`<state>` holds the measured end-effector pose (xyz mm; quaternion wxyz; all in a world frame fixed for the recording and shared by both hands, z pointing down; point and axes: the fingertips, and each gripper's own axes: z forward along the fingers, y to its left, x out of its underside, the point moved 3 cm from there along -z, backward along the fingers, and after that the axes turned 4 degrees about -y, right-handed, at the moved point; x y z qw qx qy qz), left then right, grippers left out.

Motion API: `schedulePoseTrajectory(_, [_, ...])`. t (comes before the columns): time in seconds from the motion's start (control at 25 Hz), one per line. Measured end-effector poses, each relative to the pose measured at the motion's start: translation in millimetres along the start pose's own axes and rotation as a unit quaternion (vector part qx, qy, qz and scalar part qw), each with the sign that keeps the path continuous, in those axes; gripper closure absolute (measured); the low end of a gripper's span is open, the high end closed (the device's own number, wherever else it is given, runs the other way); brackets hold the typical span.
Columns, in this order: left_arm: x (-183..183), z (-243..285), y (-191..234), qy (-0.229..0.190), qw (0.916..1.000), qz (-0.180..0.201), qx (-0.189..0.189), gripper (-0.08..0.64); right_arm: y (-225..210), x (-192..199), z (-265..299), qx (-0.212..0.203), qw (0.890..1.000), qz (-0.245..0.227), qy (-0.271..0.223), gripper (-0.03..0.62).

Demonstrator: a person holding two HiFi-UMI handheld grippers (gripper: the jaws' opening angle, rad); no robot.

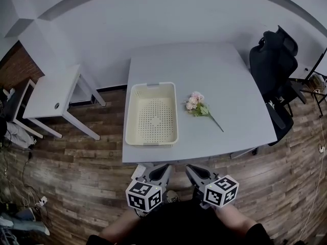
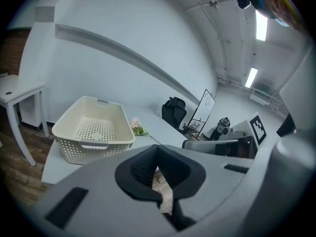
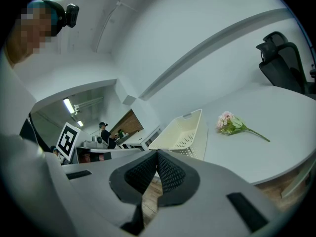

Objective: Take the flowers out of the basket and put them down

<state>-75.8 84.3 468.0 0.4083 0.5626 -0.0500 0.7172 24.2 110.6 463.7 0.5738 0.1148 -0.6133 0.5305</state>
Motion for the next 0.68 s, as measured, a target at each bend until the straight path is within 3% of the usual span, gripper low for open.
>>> schedulePoseTrajectory(0.68, [1.8,1.2,-1.4,-0.003,1.0000,-0.001,-0.003,0.554,-2.1,2.0,0.6,-0.002,1.000,-0.001,0.008,0.569])
